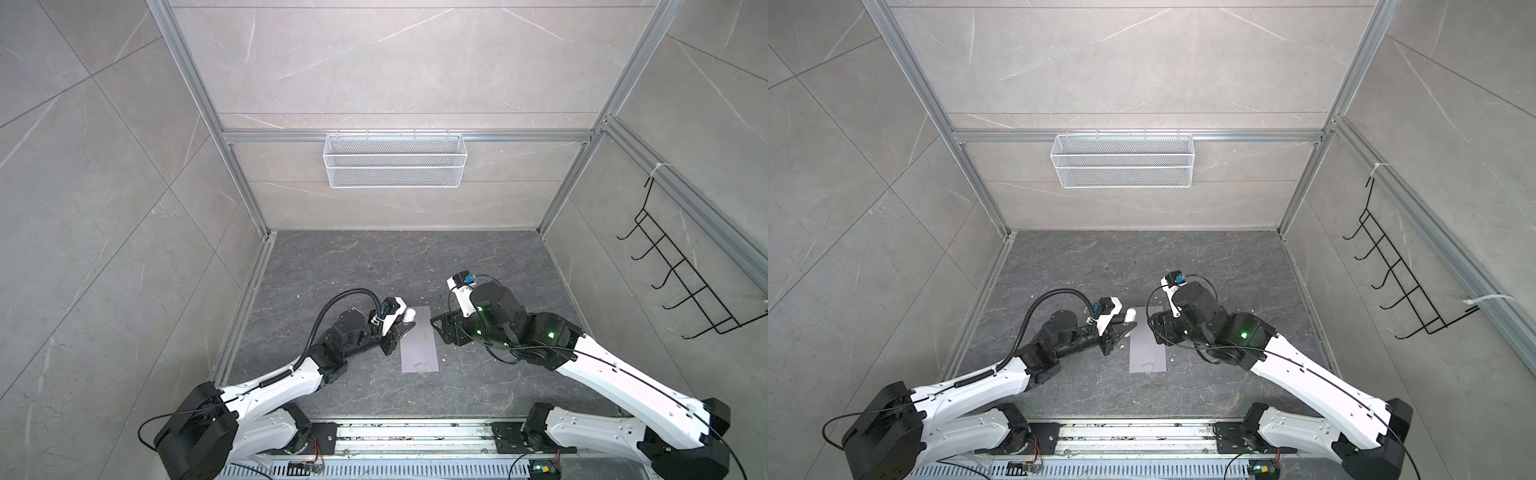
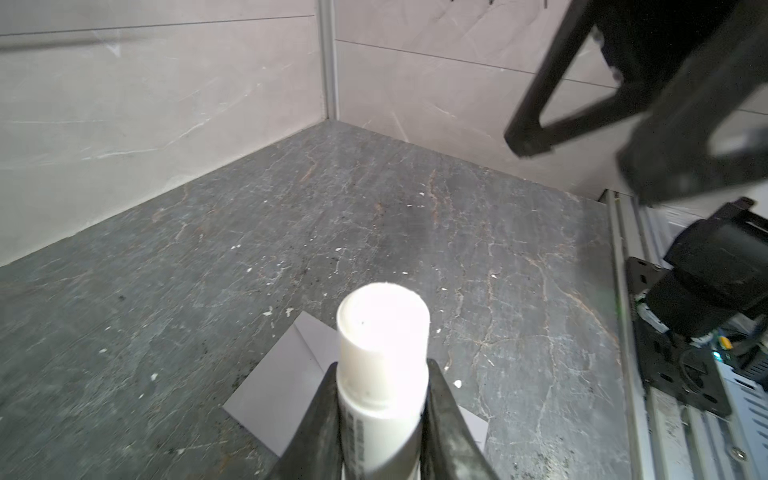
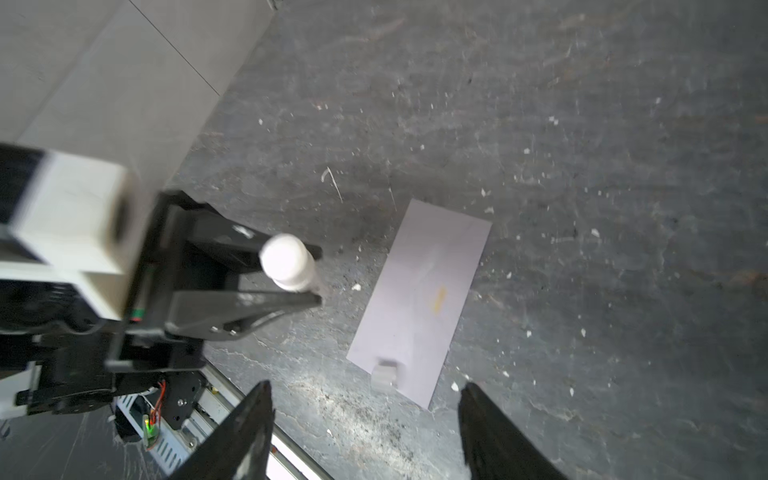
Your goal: Place the letter into the envelope and seal it
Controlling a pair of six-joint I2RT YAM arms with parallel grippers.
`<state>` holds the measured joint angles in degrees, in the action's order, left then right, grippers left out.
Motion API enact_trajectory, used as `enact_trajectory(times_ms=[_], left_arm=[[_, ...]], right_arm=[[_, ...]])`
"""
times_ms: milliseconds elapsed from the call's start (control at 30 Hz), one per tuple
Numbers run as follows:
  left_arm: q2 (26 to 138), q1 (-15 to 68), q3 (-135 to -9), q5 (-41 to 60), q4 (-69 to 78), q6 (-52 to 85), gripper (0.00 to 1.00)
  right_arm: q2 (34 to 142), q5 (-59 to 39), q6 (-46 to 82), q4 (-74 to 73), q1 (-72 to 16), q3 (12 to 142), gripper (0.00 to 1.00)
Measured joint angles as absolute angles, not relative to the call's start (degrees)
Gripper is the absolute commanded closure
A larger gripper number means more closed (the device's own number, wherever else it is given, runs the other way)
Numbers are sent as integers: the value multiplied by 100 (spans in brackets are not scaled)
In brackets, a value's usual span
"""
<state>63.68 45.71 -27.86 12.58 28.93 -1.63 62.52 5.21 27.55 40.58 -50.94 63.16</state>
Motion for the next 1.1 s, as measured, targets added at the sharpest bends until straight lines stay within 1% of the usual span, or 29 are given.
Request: enact_trajectory(times_ms=[133, 233, 433, 600, 800, 1100], left_arm=[[6040, 4571, -2637, 611, 2816, -43, 100], [5778, 4552, -2482, 67, 2681, 75, 100], [5393, 4368, -2110, -602, 2469, 373, 100], [5249, 4217, -1999, -777, 2362, 548, 100], [5242, 4204, -1999, -794, 2357, 622, 100], [5242, 4182, -1999, -790, 2357, 652, 100]], right_arm=[[6453, 449, 2947, 4080, -5094, 5765, 29], [6796, 410, 3103, 4104, -5166, 5544, 29], [7787, 530, 3452, 4106, -5760, 5500, 33], [8342, 716, 3675, 4176, -5854, 5492, 33], [8624, 775, 3795, 4125, -5854, 5472, 30], [8882, 926, 3850, 4036, -5854, 5474, 29]])
